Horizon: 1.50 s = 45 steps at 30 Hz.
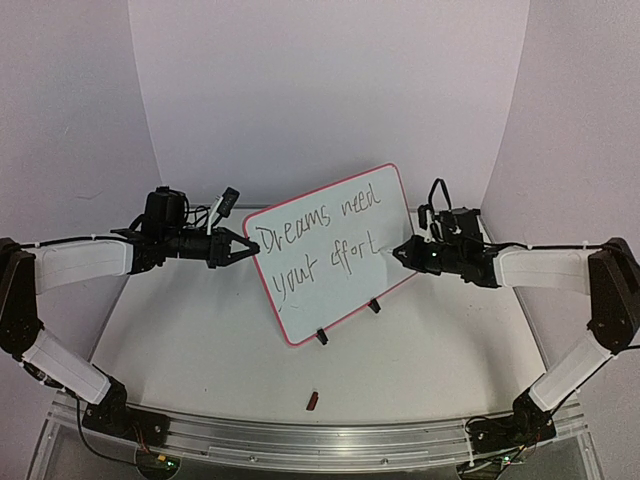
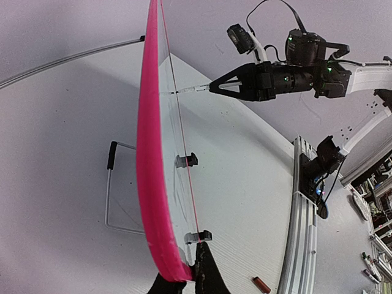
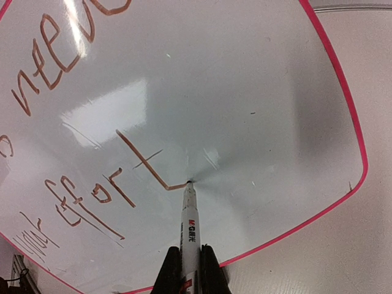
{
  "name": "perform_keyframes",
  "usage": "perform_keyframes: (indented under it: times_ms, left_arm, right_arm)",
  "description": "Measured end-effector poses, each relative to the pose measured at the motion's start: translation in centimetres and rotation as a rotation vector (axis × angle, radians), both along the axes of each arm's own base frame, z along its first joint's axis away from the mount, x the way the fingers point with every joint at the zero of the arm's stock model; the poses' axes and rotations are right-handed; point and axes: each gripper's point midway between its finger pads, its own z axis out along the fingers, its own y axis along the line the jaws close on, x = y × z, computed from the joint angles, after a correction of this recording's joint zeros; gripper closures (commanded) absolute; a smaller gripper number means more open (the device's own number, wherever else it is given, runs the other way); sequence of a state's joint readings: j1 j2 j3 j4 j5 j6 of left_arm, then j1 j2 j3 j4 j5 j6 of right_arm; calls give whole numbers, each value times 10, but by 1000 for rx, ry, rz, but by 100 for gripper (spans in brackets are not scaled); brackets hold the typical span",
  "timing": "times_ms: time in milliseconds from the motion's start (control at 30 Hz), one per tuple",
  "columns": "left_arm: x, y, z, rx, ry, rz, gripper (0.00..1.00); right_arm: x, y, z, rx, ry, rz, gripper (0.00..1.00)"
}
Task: Write a sentence on the whiteboard
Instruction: Write a sentence on the whiteboard, then place the whiteboard at the center of the board.
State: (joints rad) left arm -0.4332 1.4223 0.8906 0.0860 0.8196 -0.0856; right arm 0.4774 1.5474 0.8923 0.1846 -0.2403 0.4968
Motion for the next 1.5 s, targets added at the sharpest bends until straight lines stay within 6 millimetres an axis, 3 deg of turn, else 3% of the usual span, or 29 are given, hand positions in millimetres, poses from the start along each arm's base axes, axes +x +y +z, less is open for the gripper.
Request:
perform_keyframes:
  times_ms: [300,733,1133,1500]
  left_arm:
    - [0,0,0,0,0,0,100]
    - [0,0,0,0,-2,0,100]
    - [0,0,0,0,-2,0,100]
    - [0,0,0,1,1,1,100]
  right_arm:
    - [1,-5,19,5,-46,-25,100]
    - [2,-7,16,-2,-40,-33,100]
    - [4,-6,-3,-24,-1,-33,100]
    - [7,-4,-4,-25,1,-32,100]
